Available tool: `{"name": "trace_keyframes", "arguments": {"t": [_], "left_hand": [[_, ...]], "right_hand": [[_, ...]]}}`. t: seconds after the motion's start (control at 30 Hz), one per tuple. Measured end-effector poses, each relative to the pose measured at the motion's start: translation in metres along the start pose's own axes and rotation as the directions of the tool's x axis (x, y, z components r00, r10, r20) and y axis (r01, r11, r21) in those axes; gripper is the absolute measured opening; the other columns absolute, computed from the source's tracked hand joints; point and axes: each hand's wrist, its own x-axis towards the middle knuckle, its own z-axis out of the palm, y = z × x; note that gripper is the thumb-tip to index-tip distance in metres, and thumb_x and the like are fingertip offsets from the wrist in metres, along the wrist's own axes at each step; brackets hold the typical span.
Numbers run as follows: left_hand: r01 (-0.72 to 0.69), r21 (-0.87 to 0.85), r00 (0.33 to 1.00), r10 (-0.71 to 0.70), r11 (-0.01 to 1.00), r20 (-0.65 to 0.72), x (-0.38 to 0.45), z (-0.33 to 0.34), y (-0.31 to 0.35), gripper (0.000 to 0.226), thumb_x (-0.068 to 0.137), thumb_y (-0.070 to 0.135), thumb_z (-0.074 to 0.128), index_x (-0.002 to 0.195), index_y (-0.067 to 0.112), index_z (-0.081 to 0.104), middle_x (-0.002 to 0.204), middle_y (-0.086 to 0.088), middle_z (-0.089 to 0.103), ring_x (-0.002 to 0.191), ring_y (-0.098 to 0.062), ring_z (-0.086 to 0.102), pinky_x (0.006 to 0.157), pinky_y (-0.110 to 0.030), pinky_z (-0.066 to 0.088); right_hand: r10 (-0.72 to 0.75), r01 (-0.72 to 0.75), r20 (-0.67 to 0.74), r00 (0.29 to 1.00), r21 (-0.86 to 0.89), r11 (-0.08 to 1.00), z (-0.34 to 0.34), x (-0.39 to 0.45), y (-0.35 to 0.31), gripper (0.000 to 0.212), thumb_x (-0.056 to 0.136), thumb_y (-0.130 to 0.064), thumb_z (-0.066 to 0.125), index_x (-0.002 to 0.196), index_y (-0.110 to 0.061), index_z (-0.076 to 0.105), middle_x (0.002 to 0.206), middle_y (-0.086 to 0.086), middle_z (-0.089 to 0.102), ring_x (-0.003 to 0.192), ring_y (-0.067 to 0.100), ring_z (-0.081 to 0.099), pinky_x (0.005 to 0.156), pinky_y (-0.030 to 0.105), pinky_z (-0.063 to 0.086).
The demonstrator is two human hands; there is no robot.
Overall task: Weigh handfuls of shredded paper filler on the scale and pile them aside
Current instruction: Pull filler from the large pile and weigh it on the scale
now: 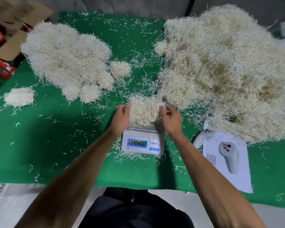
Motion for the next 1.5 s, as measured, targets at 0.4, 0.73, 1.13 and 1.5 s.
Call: {"name": "trace_keyframes", "arguments": {"t": [0.4,0.73,1.13,1.5], "left_hand": [[0.172,-0.371,0.985,-0.158,0.913,0.068,0.011,0.002,0.056,0.140,0.044,0.080,0.084,0.158,0.032,0.020,0.164,-0.008,0.026,0.144,-0.029,0.035,0.108,-0.044,0.032],[0.326,-0.388,0.945,-0.304,0.862,0.119,0.010,-0.026,0.029,0.125,0.061,0.063,0.083,0.158,0.035,0.010,0.165,-0.003,0.017,0.147,-0.033,0.027,0.116,-0.057,0.024],[0.356,-0.367,0.932,-0.299,0.860,0.204,0.024,-0.010,0.048,0.121,0.066,0.066,0.079,0.159,0.037,0.008,0.165,-0.003,0.016,0.144,-0.036,0.033,0.113,-0.060,0.029],[0.405,-0.534,0.880,-0.475,0.743,0.007,0.028,-0.044,0.012,0.092,0.078,0.055,0.076,0.150,0.011,0.039,0.155,-0.016,0.038,0.135,-0.036,0.045,0.113,-0.055,0.037]], "right_hand": [[0.074,-0.163,0.240,0.968,0.375,0.913,0.002,0.007,-0.069,0.007,0.098,-0.021,0.068,0.099,-0.017,0.074,0.089,-0.005,0.070,0.071,0.009,0.068,0.061,0.018,0.054],[0.390,-0.300,-0.017,0.921,0.607,0.736,-0.061,0.080,-0.070,0.025,0.107,-0.006,0.049,0.124,0.007,0.061,0.093,0.014,0.065,0.064,0.015,0.067,0.069,0.037,0.061],[0.186,-0.231,0.349,0.918,0.091,0.969,0.001,0.061,-0.078,0.041,0.093,-0.026,0.074,0.130,-0.013,0.063,0.129,-0.003,0.062,0.100,0.022,0.065,0.076,0.028,0.054],[0.332,-0.292,-0.014,0.943,0.446,0.846,-0.082,0.151,-0.104,0.029,0.103,-0.007,0.057,0.127,0.009,0.058,0.091,0.010,0.064,0.072,0.015,0.065,0.072,0.024,0.060]]}}
